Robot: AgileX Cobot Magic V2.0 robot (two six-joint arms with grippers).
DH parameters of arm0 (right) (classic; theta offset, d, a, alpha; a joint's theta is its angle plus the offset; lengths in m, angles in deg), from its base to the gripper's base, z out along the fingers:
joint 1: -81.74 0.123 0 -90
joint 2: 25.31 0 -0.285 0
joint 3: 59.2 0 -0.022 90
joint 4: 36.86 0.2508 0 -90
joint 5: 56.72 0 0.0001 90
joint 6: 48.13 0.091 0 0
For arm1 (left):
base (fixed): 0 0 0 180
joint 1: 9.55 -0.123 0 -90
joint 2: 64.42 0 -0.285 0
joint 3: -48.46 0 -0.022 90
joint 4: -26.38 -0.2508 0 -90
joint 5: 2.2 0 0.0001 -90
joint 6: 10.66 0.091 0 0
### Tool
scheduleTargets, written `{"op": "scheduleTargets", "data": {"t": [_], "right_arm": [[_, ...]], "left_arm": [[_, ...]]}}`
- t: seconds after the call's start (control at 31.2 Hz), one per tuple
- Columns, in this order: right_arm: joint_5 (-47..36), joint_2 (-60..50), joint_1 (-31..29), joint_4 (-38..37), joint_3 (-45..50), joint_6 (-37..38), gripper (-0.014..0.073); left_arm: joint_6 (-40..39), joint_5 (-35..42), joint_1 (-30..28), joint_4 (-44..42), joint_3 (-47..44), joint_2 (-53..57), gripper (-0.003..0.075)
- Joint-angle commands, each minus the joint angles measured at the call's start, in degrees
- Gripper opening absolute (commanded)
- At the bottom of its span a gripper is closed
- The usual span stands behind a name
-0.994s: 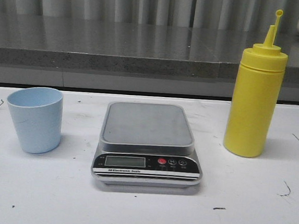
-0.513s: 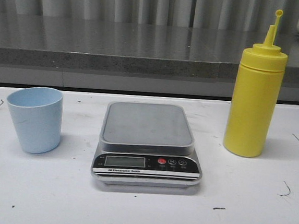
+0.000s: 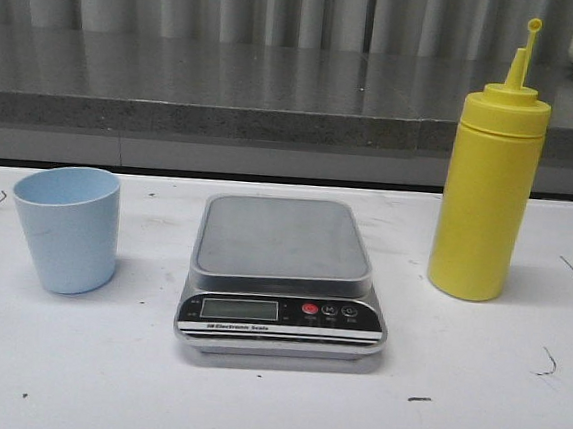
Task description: Pour seasoning into cup on scale with both arms
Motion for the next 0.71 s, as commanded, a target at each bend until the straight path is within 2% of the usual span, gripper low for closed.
{"op": "scheduleTargets", "data": {"t": [0.0,0.26,0.48,0.67], "right_arm": [[-4.5,-0.9,-0.2,-0.4,-0.4,0.0,-0.0123],[-5.9,-0.9,-0.2,-0.3,-0.4,0.0,-0.0123],[-12.8,-0.9,-0.2,0.3,-1.0,0.0,-0.0123],[-9.2,-0.8,-0.2,0.3,-10.6,0.0,-0.0123]], "left_arm": [[-0.5,5.3,-0.1,0.5,-1.4,1.0,-0.002],[-0.4,10.3,-0.1,-0.3,-1.4,1.0,-0.002],[-0.4,19.1,-0.1,3.0,0.5,1.0,-0.002],[-0.4,12.9,-0.1,4.0,12.8,0.6,-0.002]]}}
